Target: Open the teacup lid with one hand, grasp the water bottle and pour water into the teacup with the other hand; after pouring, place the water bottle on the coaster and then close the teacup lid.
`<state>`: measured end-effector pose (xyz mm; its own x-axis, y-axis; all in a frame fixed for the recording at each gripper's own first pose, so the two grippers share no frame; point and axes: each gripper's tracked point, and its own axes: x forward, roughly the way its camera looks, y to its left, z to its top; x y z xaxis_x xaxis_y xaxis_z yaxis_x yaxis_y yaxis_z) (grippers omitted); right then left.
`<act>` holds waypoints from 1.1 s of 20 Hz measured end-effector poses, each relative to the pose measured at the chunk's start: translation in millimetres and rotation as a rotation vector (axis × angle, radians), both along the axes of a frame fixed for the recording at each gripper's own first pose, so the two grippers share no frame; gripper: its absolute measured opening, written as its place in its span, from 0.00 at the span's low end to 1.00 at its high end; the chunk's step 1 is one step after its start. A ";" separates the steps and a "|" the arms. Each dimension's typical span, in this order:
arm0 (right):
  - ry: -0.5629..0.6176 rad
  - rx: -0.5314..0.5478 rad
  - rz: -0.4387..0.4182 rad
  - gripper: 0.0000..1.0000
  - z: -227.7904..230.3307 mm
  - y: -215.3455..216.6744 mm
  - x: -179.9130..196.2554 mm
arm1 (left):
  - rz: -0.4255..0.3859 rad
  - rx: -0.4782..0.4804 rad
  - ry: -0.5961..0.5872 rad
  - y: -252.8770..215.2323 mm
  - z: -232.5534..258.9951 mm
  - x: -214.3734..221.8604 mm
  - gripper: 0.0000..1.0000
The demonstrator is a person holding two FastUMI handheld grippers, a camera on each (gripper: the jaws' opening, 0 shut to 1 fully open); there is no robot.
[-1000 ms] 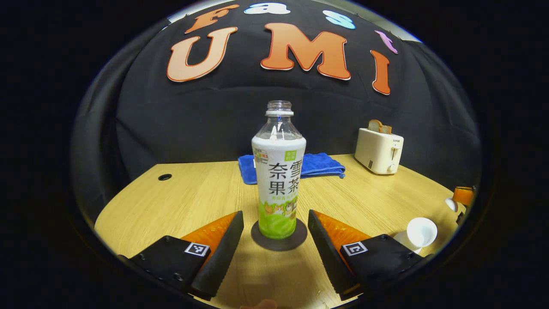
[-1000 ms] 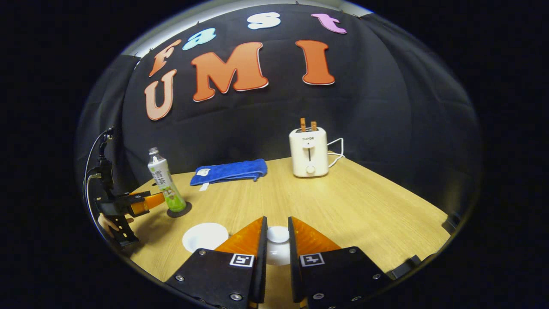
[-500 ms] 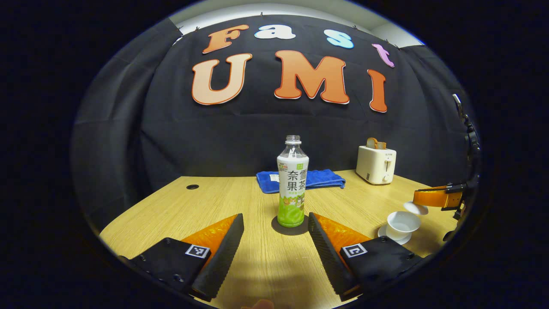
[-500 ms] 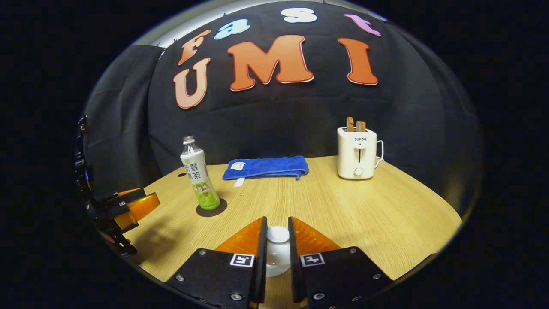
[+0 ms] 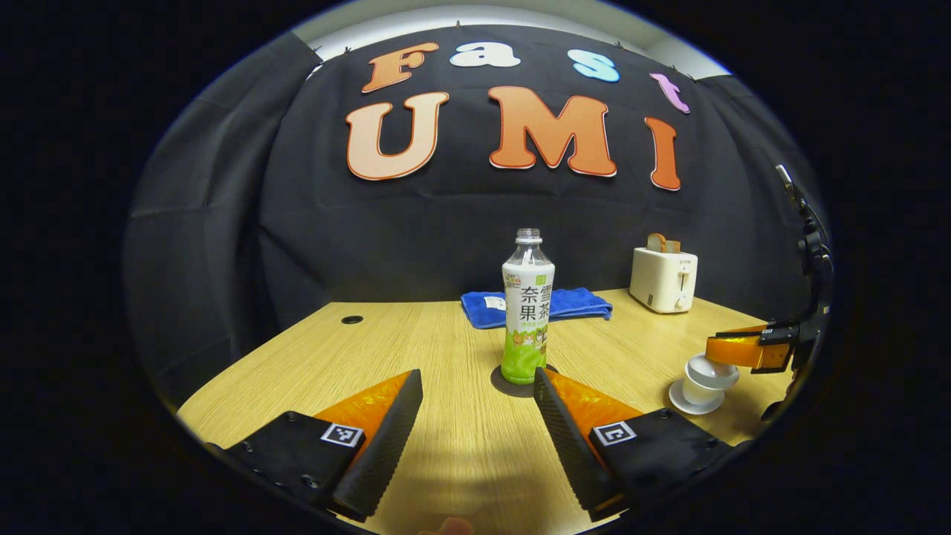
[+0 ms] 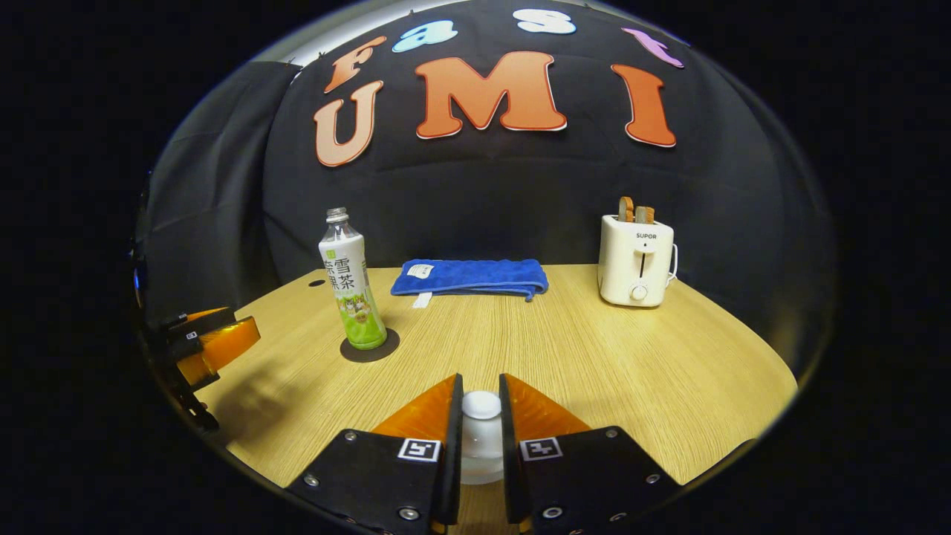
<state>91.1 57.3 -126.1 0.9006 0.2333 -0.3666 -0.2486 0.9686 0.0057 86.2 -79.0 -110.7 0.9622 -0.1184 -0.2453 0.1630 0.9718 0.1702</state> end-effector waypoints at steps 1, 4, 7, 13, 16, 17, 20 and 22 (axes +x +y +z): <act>0.000 0.002 0.001 0.25 -1.0 0.8 0.1 | 0.003 0.000 -0.001 0.7 1.0 -0.1 0.96; 0.004 0.006 0.017 0.25 -2.9 5.5 -2.9 | 0.012 0.001 -0.011 1.6 4.6 -0.3 0.96; 0.008 -0.014 0.030 0.24 -8.1 10.0 -4.3 | 0.017 0.004 -0.017 3.7 6.3 -1.8 0.94; -0.001 -0.013 0.036 0.38 -1.6 10.6 -13.1 | 0.032 0.003 -0.028 6.8 10.7 -5.3 0.94; -0.036 -0.032 0.014 0.78 8.0 -0.5 -22.2 | 0.045 -0.002 -0.034 10.7 11.7 -10.8 0.94; -0.050 -0.052 0.003 0.83 10.1 -7.0 -25.1 | 0.051 -0.011 -0.040 12.8 13.1 -12.0 0.96; -0.070 -0.090 -0.004 0.98 19.6 -15.7 -32.2 | 0.066 -0.048 -0.076 16.7 19.3 -13.6 0.96; -0.089 -0.072 0.002 0.97 29.3 -14.7 -37.4 | 0.056 -0.052 -0.086 15.3 20.1 -14.8 0.94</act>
<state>53.7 42.6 -96.8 0.9300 0.2111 -0.3009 -0.2471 0.9651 -0.0865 71.3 -63.7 -90.6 0.9849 -0.0743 -0.1562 0.0951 0.9870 0.1298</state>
